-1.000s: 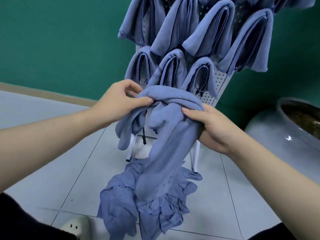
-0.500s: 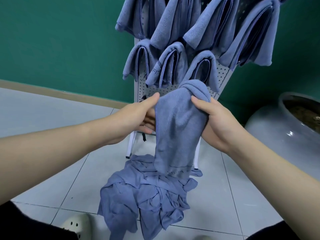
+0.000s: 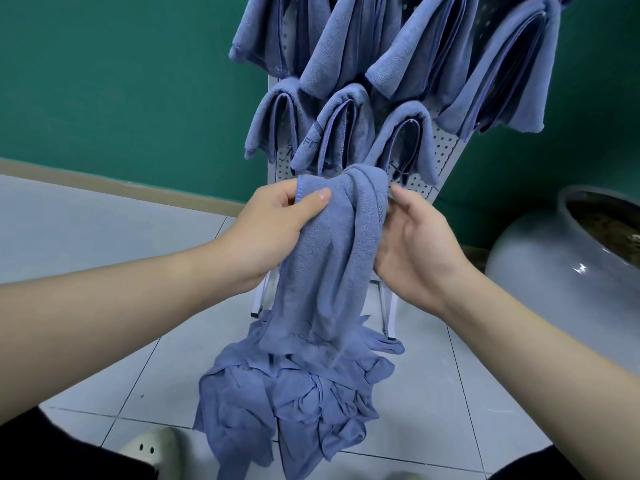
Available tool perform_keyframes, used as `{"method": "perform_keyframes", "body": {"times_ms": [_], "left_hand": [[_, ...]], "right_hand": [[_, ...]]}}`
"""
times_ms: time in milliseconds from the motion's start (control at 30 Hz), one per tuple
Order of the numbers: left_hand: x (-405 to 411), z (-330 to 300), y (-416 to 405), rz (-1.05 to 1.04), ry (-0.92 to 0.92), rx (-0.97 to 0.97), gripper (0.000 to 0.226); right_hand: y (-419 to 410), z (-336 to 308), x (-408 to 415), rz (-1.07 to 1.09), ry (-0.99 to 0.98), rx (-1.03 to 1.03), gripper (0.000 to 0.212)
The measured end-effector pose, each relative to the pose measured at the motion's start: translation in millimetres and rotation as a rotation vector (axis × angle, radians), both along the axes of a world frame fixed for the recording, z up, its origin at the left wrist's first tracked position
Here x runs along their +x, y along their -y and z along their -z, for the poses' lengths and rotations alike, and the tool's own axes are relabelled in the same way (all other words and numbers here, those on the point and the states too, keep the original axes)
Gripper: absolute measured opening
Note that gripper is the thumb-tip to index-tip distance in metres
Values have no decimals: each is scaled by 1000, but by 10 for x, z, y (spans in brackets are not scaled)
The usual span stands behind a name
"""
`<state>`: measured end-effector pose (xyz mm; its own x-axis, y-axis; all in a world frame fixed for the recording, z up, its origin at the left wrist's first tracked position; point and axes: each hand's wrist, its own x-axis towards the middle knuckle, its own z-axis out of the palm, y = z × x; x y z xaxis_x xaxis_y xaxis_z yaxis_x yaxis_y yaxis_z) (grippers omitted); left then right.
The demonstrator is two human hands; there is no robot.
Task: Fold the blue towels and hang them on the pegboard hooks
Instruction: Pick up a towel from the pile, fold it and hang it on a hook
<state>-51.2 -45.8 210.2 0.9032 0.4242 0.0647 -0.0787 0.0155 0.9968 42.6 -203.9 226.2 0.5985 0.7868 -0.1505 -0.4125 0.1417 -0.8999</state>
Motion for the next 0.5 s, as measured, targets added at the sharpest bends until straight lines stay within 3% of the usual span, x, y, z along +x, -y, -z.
{"method": "perform_keyframes", "body": {"times_ms": [100, 233, 400, 500], "left_hand": [[15, -16, -13, -6, -5, -1, 25], [-8, -9, -21, 51, -29, -20, 24], [-23, 33, 45, 134, -81, -14, 25], [-16, 38, 35, 137, -101, -19, 18]], "right_hand": [[-17, 24, 19, -7, -11, 4, 46], [-18, 117, 35, 29, 248, -99, 30], [4, 149, 7, 112, 473, -206, 25], [6, 147, -17, 174, 521, -300, 21]]}}
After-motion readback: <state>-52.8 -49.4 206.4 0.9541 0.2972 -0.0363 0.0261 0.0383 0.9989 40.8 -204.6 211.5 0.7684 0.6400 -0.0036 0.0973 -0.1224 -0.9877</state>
